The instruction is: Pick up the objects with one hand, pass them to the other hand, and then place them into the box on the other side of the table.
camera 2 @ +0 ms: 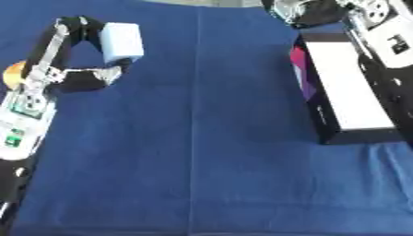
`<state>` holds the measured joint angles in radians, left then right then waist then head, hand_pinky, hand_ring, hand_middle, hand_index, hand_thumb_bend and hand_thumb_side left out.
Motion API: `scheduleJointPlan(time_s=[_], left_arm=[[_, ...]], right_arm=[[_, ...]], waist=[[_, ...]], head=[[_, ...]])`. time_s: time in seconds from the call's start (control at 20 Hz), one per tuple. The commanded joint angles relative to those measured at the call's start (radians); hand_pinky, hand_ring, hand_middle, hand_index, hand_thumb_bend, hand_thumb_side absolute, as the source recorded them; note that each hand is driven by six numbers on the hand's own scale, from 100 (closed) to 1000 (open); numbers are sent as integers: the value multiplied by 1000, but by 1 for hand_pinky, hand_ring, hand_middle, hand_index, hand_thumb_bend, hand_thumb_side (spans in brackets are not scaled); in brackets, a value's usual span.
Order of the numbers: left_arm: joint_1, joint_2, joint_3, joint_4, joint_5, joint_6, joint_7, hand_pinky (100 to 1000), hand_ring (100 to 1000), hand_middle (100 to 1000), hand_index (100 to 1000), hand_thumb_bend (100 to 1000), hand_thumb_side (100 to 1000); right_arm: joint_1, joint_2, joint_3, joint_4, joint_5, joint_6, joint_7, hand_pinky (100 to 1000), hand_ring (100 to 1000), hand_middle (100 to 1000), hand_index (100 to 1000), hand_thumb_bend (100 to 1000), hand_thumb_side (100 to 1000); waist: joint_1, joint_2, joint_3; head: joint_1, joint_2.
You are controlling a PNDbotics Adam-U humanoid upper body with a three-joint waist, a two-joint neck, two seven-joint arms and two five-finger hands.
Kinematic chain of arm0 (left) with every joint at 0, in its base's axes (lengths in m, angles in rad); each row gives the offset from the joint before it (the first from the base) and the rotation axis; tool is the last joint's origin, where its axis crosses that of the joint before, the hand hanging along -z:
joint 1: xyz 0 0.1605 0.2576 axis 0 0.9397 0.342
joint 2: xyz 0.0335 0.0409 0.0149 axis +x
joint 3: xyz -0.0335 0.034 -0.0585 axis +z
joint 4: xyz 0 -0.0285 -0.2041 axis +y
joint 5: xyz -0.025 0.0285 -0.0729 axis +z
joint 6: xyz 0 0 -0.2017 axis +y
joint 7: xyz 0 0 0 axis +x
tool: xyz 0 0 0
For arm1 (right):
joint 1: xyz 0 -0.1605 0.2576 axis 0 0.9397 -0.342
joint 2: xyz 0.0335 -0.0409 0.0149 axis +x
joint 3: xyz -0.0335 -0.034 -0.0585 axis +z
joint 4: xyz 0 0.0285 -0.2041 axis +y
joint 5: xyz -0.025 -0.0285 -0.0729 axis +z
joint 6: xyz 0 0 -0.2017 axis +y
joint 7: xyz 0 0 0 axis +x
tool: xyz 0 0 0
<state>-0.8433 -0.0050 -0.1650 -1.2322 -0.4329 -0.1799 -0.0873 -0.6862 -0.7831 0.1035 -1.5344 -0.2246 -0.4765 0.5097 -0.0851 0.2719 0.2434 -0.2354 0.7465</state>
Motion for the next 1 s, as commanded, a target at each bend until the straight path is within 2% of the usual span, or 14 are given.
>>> scheduleJointPlan(time_s=[0.05,0.55,1.0], left_arm=[[-12,-21,-7,-4,-4,-9,2,731,454,362,547,100,100],[-9,-75,-14,4,5,-25,3,731,454,363,546,100,113],[-2,-102,-15,-1,21,-24,8,731,454,363,546,100,140]], right_arm=[[-22,-14,2,-14,10,-5,13,885,1000,1000,1000,100,284],[-33,2,16,-18,41,-4,59,890,1000,1000,1000,100,248],[-38,21,25,-9,123,-29,128,900,1000,1000,1000,100,204]], waist=[[-12,-29,3],[-16,-25,25],[-21,-21,33]], head=[[-14,3],[-51,10],[-76,20]])
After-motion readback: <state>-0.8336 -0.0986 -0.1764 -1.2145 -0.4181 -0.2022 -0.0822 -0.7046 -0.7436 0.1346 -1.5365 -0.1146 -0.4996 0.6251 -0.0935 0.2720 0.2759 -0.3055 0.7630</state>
